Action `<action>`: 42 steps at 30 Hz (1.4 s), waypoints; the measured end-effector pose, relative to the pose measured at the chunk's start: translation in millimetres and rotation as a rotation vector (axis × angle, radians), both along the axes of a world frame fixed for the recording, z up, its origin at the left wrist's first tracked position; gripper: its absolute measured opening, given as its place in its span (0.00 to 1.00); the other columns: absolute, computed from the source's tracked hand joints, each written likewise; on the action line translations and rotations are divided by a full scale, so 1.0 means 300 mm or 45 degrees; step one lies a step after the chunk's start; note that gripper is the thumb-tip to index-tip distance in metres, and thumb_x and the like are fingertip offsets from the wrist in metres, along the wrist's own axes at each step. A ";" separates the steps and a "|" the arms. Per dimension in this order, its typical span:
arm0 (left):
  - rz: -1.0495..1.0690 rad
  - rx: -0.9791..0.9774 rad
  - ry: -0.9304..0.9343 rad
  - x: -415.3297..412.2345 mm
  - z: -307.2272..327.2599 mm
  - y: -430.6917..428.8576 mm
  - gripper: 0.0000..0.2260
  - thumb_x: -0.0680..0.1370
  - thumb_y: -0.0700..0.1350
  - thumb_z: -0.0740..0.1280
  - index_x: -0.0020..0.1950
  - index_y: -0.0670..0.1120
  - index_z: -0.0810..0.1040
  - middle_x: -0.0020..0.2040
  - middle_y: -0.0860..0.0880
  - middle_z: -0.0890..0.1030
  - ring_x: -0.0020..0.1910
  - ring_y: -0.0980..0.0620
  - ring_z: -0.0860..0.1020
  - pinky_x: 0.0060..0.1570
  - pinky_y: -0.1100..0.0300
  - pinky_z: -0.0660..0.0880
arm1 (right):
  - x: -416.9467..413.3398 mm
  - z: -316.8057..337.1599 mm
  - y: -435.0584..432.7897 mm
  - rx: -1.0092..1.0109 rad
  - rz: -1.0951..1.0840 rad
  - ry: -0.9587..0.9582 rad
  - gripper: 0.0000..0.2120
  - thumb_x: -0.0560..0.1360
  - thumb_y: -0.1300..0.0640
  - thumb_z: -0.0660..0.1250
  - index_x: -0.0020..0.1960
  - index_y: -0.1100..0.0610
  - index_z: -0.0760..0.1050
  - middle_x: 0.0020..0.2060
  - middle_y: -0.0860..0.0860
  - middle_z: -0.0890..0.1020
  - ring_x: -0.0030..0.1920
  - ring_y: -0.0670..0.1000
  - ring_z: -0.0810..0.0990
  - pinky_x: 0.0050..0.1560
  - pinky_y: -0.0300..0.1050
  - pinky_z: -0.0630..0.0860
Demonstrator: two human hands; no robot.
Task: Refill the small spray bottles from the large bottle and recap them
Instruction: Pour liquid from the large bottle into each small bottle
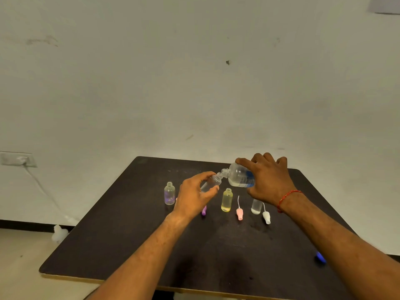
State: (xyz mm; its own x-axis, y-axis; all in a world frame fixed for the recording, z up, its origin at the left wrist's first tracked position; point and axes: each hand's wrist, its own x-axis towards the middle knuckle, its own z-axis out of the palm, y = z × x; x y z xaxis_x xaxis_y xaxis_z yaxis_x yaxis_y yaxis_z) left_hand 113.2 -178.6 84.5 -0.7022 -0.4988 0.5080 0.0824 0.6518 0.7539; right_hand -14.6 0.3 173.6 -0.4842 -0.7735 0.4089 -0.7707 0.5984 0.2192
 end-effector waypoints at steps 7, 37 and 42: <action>-0.007 -0.005 -0.019 0.002 0.000 0.002 0.16 0.78 0.48 0.73 0.66 0.52 0.81 0.61 0.54 0.84 0.62 0.55 0.81 0.63 0.49 0.80 | -0.004 0.008 -0.007 0.018 0.010 0.005 0.37 0.69 0.45 0.71 0.74 0.38 0.57 0.59 0.48 0.73 0.62 0.51 0.69 0.59 0.55 0.64; -0.007 0.007 -0.017 0.000 0.002 0.011 0.16 0.78 0.49 0.74 0.65 0.53 0.81 0.58 0.57 0.84 0.58 0.57 0.82 0.59 0.50 0.82 | -0.009 0.055 -0.017 0.129 0.020 0.065 0.38 0.69 0.47 0.71 0.74 0.38 0.57 0.60 0.48 0.72 0.63 0.51 0.68 0.61 0.57 0.62; -0.002 0.012 -0.019 0.000 0.000 0.011 0.16 0.78 0.49 0.74 0.66 0.53 0.81 0.58 0.57 0.84 0.58 0.57 0.82 0.59 0.50 0.82 | -0.006 0.060 -0.018 0.141 0.028 0.078 0.37 0.69 0.46 0.71 0.74 0.38 0.57 0.61 0.49 0.72 0.63 0.52 0.68 0.61 0.57 0.63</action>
State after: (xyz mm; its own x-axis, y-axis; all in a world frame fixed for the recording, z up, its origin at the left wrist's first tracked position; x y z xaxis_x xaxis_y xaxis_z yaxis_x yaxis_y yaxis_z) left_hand 113.2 -175.4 84.6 -0.7104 -0.5023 0.4929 0.0722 0.6447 0.7610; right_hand -16.5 -5.0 191.4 -0.4432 -0.8259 0.3486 -0.7667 0.5507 0.3300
